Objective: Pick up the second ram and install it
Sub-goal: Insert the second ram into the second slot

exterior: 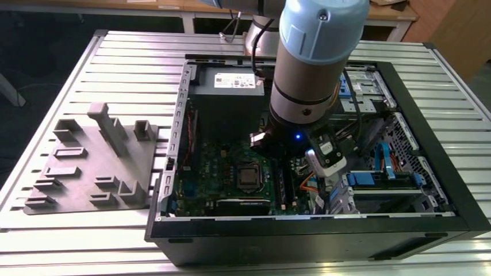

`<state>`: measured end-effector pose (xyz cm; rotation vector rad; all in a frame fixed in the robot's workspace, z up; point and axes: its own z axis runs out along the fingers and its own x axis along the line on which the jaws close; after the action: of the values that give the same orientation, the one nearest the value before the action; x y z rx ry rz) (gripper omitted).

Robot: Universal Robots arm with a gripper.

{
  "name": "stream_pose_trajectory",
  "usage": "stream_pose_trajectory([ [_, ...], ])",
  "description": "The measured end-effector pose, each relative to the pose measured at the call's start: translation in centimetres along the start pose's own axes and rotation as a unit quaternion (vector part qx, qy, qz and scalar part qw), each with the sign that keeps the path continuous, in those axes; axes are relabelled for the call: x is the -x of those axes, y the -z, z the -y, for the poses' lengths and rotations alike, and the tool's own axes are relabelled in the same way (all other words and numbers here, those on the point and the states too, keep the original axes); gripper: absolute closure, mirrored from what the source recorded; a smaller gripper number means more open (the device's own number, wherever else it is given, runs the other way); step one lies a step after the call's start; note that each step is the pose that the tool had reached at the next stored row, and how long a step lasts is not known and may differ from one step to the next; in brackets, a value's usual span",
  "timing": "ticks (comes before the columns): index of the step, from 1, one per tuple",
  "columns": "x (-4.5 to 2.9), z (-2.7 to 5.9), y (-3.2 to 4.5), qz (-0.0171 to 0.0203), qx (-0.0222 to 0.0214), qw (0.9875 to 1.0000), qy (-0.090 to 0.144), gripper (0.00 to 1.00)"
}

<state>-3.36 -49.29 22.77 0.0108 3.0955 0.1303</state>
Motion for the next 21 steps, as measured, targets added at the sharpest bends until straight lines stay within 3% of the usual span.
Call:
stream_pose_trajectory([
  [21,-0.14,0.02,-0.32,0.0004,0.0,1.0,0.0,0.92],
])
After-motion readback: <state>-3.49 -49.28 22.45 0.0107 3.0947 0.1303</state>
